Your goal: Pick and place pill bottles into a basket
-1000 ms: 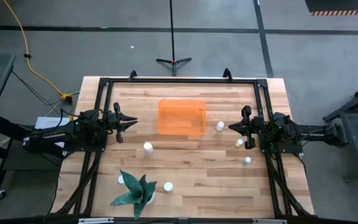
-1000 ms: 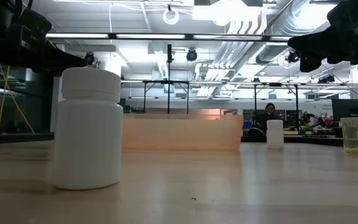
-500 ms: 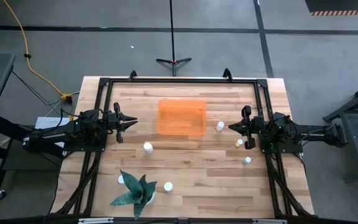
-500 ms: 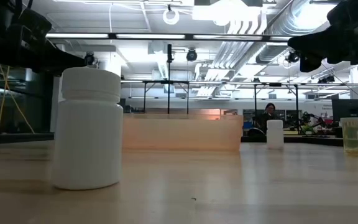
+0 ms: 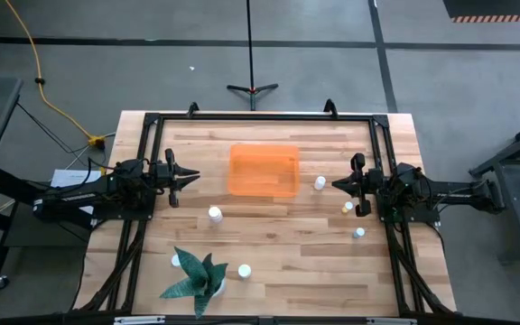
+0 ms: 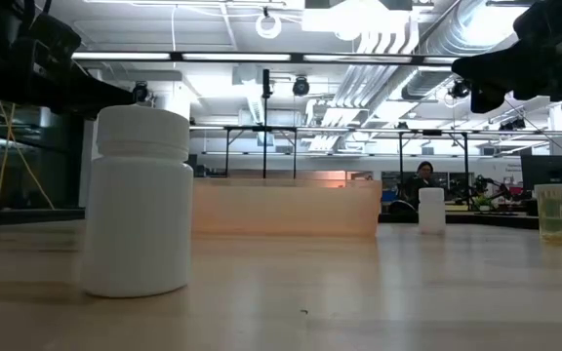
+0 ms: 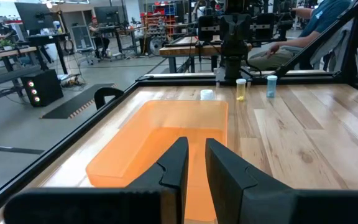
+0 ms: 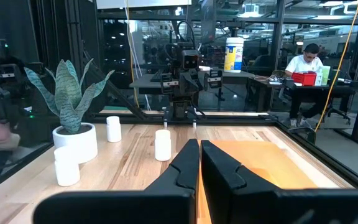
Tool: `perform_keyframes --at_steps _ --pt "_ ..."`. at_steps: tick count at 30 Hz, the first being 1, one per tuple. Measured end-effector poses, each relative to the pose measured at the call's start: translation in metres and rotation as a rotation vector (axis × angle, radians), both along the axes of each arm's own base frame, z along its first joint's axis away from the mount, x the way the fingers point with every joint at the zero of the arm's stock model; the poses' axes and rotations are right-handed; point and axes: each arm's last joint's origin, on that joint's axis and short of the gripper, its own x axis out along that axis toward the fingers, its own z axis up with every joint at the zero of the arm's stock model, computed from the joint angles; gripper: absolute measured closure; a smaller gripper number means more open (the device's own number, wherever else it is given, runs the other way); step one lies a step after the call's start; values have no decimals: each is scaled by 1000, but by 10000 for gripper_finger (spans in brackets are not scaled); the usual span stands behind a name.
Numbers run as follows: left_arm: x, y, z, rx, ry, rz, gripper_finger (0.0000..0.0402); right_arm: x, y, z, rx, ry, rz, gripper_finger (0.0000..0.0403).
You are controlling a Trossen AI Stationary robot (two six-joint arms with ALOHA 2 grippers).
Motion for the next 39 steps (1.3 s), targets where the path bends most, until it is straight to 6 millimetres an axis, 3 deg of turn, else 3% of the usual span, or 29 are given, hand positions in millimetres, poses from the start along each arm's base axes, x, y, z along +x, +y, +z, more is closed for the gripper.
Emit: perform_keyframes --at_steps 33,39 --pt "0 0 0 -24 -5 0 309 0 0 1 -1 -7 -5 396" --pt "0 0 0 -26 -6 0 309 -1 -4 3 31 -30 -141 392"
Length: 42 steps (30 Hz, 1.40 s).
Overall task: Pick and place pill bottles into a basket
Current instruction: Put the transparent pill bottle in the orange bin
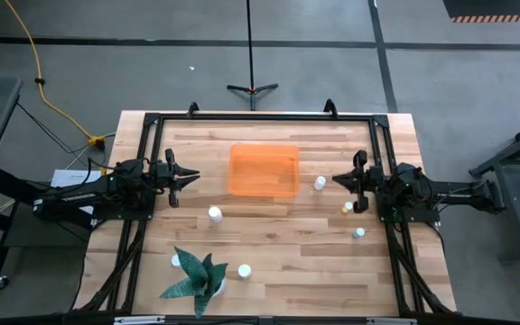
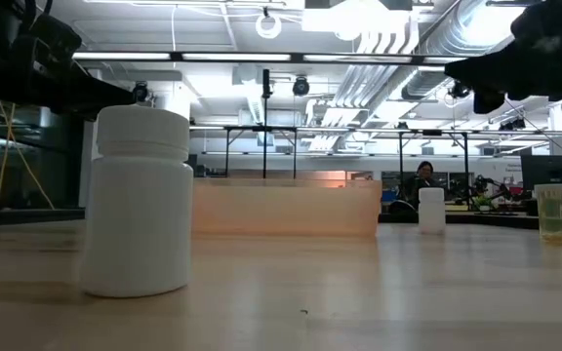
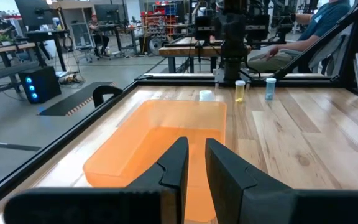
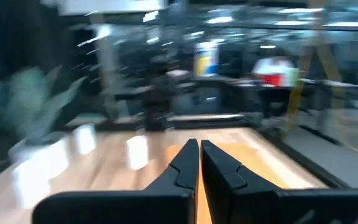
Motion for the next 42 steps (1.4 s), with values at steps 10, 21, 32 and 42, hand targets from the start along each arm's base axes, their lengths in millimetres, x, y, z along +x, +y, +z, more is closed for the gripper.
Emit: perform_keyframes --at_steps 10,21,32,42 --pt "0 2 1 8 -13 56 309 7 -3 19 -16 36 -96 257" --pt "0 2 2 7 -23 81 309 38 -7 32 34 332 -122 179" --pt "-1 2 2 5 -23 88 309 59 -10 17 73 695 -132 178" --pt "-1 2 2 6 -23 89 309 71 -12 -3 106 813 -159 175"
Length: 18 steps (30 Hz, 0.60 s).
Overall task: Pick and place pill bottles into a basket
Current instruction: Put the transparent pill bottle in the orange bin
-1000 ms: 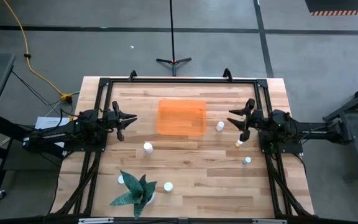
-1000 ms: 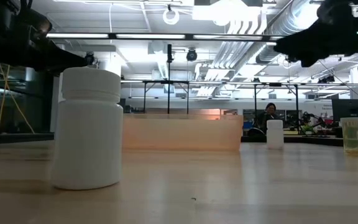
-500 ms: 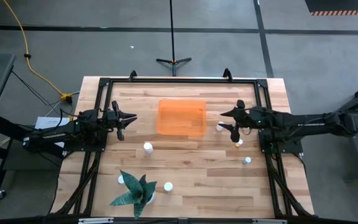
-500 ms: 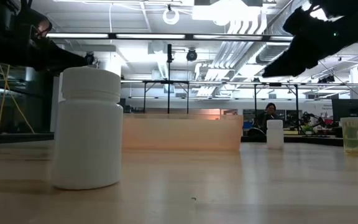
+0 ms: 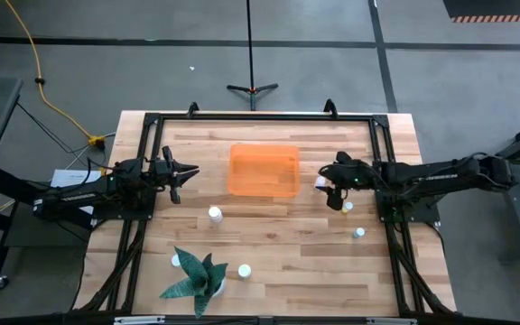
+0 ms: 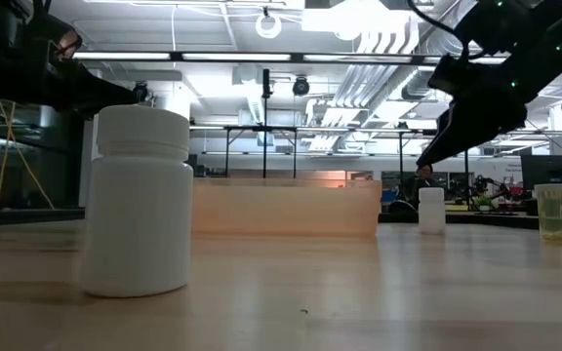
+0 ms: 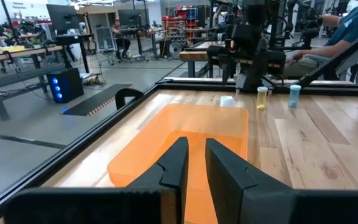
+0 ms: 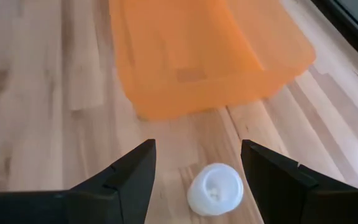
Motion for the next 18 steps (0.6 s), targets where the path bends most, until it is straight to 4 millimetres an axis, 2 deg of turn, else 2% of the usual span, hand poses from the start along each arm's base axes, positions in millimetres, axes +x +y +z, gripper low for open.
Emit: perform_keyframes --at_steps 14,18 --pt "0 0 0 1 2 0 309 5 -19 -22 22 126 -128 158" --pt "0 0 0 1 2 0 309 6 -22 -27 77 153 -105 159"
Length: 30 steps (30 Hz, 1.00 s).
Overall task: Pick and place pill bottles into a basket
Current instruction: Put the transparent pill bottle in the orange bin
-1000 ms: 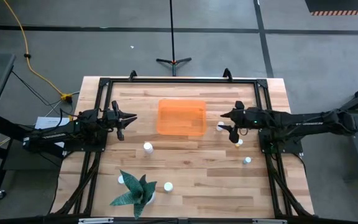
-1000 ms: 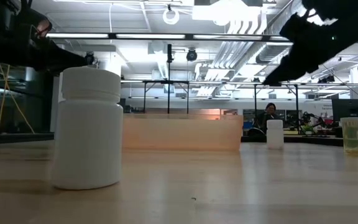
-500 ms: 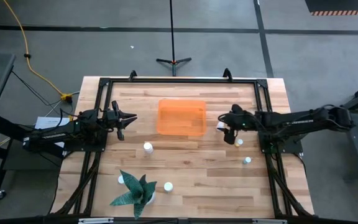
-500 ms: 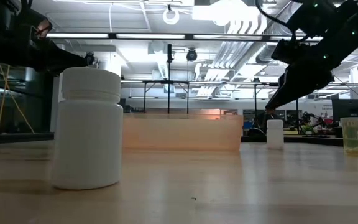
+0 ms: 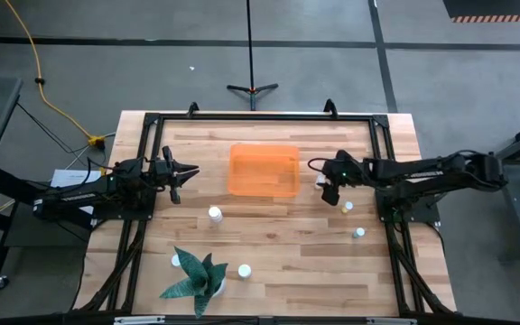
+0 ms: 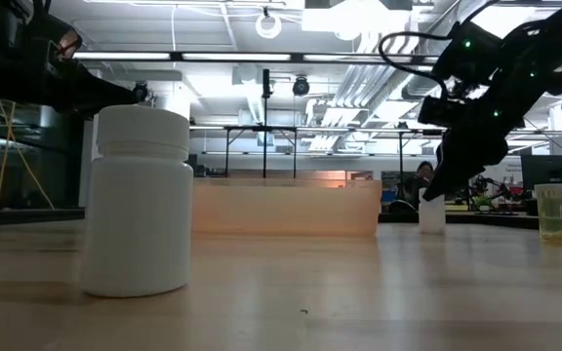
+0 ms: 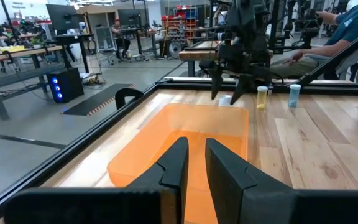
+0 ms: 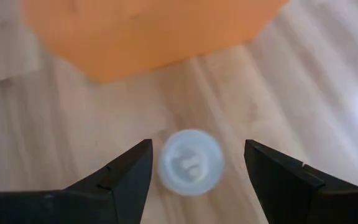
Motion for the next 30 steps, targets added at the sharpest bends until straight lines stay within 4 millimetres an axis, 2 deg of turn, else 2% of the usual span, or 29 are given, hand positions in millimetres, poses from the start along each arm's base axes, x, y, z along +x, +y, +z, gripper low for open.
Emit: perform_keyframes --at_steps 8,17,30 --pt "0 0 0 0 1 0 309 2 -3 -11 37 53 12 158" --pt "0 0 -1 -2 6 0 309 3 -3 -10 26 41 -3 175" --pt "0 0 -1 -3 9 -1 309 4 -4 -9 28 30 -1 271"
